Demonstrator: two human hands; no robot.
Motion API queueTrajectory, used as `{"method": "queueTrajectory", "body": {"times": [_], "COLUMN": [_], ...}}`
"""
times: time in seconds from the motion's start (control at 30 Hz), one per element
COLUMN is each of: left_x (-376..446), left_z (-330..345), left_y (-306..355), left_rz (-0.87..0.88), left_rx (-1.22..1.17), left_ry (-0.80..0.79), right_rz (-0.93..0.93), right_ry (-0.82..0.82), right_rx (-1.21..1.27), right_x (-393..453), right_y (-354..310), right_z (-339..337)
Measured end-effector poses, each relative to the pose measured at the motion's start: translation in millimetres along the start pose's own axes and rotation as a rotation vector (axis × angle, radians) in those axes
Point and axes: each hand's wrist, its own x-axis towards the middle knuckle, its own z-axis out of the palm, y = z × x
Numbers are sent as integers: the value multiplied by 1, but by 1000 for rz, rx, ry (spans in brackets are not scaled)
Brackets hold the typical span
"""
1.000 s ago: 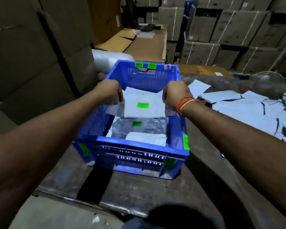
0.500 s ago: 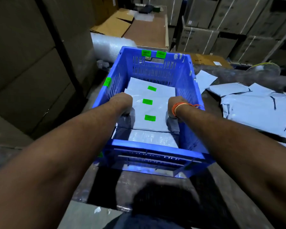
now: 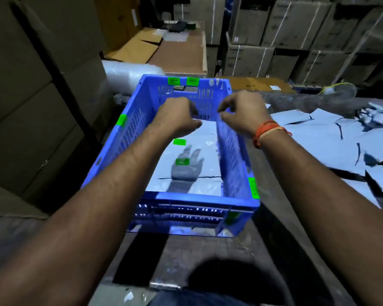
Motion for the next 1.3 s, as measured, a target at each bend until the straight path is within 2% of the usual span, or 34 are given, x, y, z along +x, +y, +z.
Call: {"method": "queueTrajectory", "body": {"times": [0.17, 0.33, 0.5, 0.63, 0.7, 0.83, 0.93, 1.07, 1.2, 1.3], "left_x": [-24, -41, -37, -42, -47, -49, -48, -54, -71, -72], "left_z": [22, 73, 158, 231, 260, 297, 306, 292, 271, 264], "left_y": [88, 176, 235, 260, 271, 287, 289, 295, 298, 289], "left_rz": [198, 363, 304, 181, 177, 193, 151, 229, 181, 202], "left_rx": [-162, -200, -144, -138, -131, -31, 57, 97, 36, 73], "left_ry": [110, 114, -10, -170, -220, -372, -443, -363, -195, -192], "right_rz": [42, 135, 243, 271, 256, 174, 139, 77, 17, -1], "right_ry": [190, 166, -9, -218, -333, -545, -616, -574, -346, -365], "right_rx": [86, 45, 8, -33, -84, -202, -221, -227, -132, -119], "right_x": [-48, -106, -159, -189, -199, -208, -208, -209, -213, -217], "right_y": [70, 166, 268, 351, 383, 413, 416, 428, 445, 451], "right_z": [-47, -61, -43, -21, -10, 2, -2, -2, -1, -6]}}
